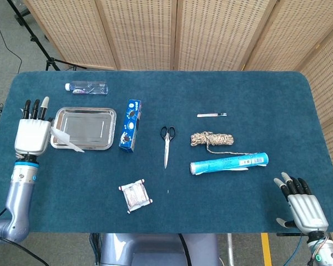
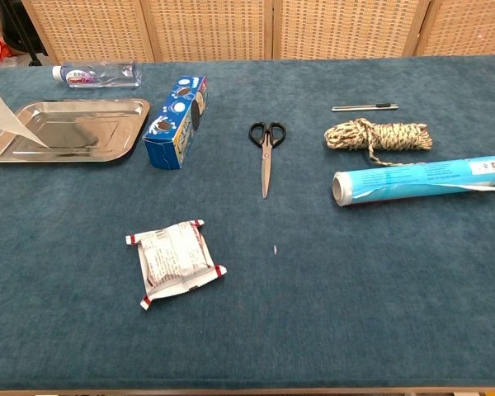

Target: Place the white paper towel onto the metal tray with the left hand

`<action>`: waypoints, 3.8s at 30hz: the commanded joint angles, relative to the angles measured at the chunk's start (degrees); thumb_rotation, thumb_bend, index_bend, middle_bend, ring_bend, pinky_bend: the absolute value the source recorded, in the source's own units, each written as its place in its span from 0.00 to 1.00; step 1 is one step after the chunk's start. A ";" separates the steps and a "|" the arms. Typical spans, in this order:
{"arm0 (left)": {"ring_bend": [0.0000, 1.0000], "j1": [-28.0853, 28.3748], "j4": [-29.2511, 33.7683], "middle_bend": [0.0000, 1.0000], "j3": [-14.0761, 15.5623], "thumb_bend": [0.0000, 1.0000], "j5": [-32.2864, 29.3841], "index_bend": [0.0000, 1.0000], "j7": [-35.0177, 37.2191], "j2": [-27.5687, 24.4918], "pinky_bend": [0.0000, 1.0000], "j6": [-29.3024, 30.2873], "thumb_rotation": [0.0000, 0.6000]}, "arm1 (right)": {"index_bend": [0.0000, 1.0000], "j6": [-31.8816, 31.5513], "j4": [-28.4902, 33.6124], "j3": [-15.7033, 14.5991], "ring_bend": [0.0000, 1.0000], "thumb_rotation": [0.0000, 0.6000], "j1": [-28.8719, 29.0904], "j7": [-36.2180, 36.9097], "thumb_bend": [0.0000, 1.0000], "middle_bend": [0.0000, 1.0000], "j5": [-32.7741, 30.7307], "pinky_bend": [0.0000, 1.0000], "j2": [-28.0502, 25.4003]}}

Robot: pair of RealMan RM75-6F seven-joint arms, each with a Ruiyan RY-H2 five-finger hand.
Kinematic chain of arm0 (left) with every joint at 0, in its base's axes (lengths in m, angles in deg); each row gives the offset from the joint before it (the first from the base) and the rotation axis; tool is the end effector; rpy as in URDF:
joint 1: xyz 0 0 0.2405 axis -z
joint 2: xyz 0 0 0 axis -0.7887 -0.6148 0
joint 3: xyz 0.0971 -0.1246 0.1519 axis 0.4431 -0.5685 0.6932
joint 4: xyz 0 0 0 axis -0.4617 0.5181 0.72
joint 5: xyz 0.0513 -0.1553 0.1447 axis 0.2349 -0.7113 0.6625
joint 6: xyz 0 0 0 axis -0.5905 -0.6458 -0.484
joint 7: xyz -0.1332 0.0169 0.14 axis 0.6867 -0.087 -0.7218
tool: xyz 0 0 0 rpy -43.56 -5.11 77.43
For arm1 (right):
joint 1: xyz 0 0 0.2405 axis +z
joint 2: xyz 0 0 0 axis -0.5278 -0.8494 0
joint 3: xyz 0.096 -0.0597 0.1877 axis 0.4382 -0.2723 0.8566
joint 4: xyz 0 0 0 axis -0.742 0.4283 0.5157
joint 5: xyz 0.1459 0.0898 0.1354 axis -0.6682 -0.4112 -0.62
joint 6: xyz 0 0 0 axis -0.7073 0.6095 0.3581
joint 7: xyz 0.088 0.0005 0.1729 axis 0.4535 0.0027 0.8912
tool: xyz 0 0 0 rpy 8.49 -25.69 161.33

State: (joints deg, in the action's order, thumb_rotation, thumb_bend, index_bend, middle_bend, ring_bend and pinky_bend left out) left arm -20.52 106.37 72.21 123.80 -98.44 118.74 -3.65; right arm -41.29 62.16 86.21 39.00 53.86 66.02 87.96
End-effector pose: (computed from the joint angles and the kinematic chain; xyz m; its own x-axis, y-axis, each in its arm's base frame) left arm -0.1920 0.3814 0.1113 0.7761 -0.0453 0.6290 0.6301 0.0187 -0.7762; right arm -0.2726 -0.2069 0.0975 0.4948 -0.3108 0.8115 -0.8564 -0.0162 0.5160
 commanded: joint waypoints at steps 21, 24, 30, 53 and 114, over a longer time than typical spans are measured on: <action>0.00 8.43 -17.31 0.00 -4.10 0.59 -7.96 0.64 -0.75 13.27 0.00 0.59 1.00 | 0.10 1.37 -0.73 0.28 0.00 1.00 0.72 -0.70 0.00 0.00 -1.91 0.00 0.79; 0.00 9.60 -19.89 0.00 -4.55 0.59 -7.62 0.64 0.25 14.46 0.00 -0.09 1.00 | 0.10 1.48 -0.78 0.31 0.00 1.00 0.79 -0.56 0.00 0.00 -2.01 0.00 0.75; 0.00 11.04 -23.54 0.00 -5.36 0.59 -7.56 0.64 1.54 16.57 0.00 -0.33 1.00 | 0.10 1.77 -0.94 0.31 0.00 1.00 0.93 -0.51 0.00 0.00 -2.26 0.00 0.81; 0.00 11.25 -28.32 0.00 -3.68 0.59 -10.78 0.65 0.37 26.51 0.00 -0.60 1.00 | 0.10 2.07 -1.27 0.42 0.00 1.00 1.29 -0.10 0.00 0.00 -2.96 0.00 0.92; 0.00 12.38 -37.94 0.00 -8.81 0.59 -21.55 0.65 -7.39 38.05 0.00 0.11 1.00 | 0.10 0.68 -0.95 -0.17 0.00 1.00 0.64 2.41 0.00 0.00 0.44 0.00 0.04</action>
State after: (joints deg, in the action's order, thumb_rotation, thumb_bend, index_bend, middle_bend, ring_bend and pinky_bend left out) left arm -8.36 68.98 63.54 102.19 -106.21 156.42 -3.14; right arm -40.61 61.20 86.04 39.64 56.26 66.46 88.00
